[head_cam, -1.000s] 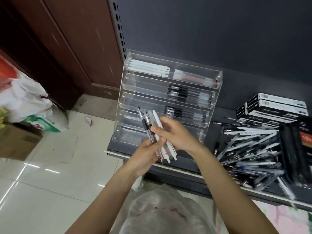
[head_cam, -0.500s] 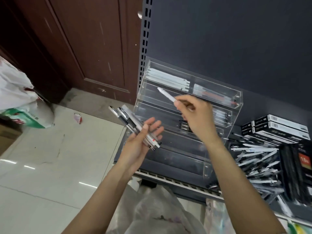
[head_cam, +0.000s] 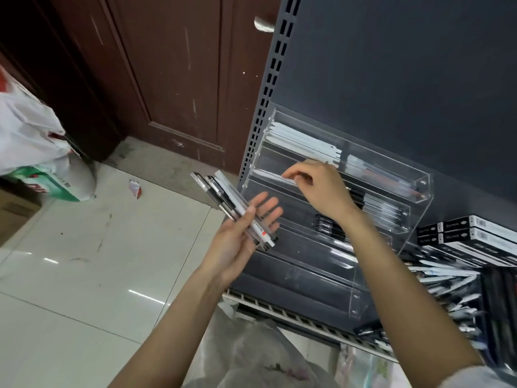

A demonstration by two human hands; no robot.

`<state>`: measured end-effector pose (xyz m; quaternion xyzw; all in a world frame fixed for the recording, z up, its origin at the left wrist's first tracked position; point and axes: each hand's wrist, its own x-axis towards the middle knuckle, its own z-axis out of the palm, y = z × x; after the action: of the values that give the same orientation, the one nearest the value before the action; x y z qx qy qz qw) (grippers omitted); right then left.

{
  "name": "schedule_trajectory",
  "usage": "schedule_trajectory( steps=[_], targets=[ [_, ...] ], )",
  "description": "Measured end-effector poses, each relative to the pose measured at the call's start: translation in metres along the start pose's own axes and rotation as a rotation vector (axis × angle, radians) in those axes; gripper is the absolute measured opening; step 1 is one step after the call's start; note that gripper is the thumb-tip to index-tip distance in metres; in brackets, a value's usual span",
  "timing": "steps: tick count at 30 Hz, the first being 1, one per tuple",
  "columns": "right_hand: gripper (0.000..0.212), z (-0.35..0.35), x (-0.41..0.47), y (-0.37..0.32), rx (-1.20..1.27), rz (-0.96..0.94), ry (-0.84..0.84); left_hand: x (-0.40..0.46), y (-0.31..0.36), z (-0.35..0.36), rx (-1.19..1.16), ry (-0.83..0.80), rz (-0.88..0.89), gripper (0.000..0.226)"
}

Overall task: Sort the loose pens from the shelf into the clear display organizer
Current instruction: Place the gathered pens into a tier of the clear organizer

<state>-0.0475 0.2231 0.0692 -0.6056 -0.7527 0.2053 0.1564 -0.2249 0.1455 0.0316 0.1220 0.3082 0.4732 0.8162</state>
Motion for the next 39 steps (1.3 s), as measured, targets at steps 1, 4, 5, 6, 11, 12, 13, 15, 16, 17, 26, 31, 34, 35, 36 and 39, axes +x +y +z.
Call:
schedule_trajectory(
  steps=[1, 4, 5, 6, 11, 12, 13, 15, 16, 17, 26, 31, 34, 35, 36, 39],
  targets=[
    [0.028, 0.001, 0.000, 0.001, 0.022, 0.009, -0.018, 0.001, 0.000, 0.000, 0.003, 0.003, 0.000, 0.034],
    [0.026, 0.002, -0.002, 0.000, 0.085, 0.040, -0.029, 0.004, 0.002, 0.002, 0.011, 0.008, 0.002, 0.034],
    [0.025, 0.002, -0.004, 0.000, 0.097, 0.052, -0.024, 0.005, 0.002, 0.003, 0.015, 0.007, 0.001, 0.035],
    [0.023, 0.002, -0.006, -0.001, 0.093, 0.056, -0.018, 0.005, 0.003, 0.004, 0.019, 0.006, 0.001, 0.035],
    [0.022, 0.002, -0.018, -0.005, 0.107, 0.044, 0.040, 0.005, 0.002, 0.010, 0.042, -0.015, 0.000, 0.045],
    [0.022, 0.000, -0.023, -0.009, 0.139, 0.044, 0.084, 0.006, 0.001, 0.011, 0.046, -0.017, -0.002, 0.045],
    [0.021, -0.002, -0.029, -0.014, 0.172, 0.039, 0.146, 0.006, 0.000, 0.013, 0.049, -0.017, -0.004, 0.046],
    [0.015, -0.005, -0.044, -0.027, 0.223, 0.005, 0.272, 0.006, -0.002, 0.015, 0.043, -0.020, -0.003, 0.046],
    [0.012, -0.006, -0.053, -0.034, 0.227, -0.020, 0.300, 0.006, -0.003, 0.016, 0.034, -0.024, 0.000, 0.045],
    [0.009, -0.005, -0.062, -0.041, 0.214, -0.044, 0.296, 0.007, -0.004, 0.017, 0.029, -0.029, 0.004, 0.045],
    [0.019, 0.018, -0.089, -0.051, 0.042, -0.065, 0.158, 0.010, -0.012, 0.030, -0.012, -0.082, -0.003, 0.018],
    [0.025, 0.024, -0.105, -0.042, 0.076, -0.027, 0.206, 0.012, -0.010, 0.032, -0.078, -0.100, 0.041, 0.015],
    [0.022, 0.028, -0.110, -0.038, 0.191, 0.020, 0.286, 0.011, -0.008, 0.035, -0.080, -0.111, 0.060, 0.014],
    [0.020, 0.028, -0.111, -0.037, 0.222, 0.025, 0.307, 0.010, -0.009, 0.036, -0.074, -0.108, 0.061, 0.014],
    [0.018, 0.028, -0.112, -0.036, 0.238, 0.027, 0.318, 0.010, -0.010, 0.037, -0.072, -0.102, 0.063, 0.014],
    [0.011, 0.022, -0.113, -0.029, 0.230, 0.052, 0.310, 0.012, -0.010, 0.034, -0.117, -0.041, 0.082, 0.014]
  ],
)
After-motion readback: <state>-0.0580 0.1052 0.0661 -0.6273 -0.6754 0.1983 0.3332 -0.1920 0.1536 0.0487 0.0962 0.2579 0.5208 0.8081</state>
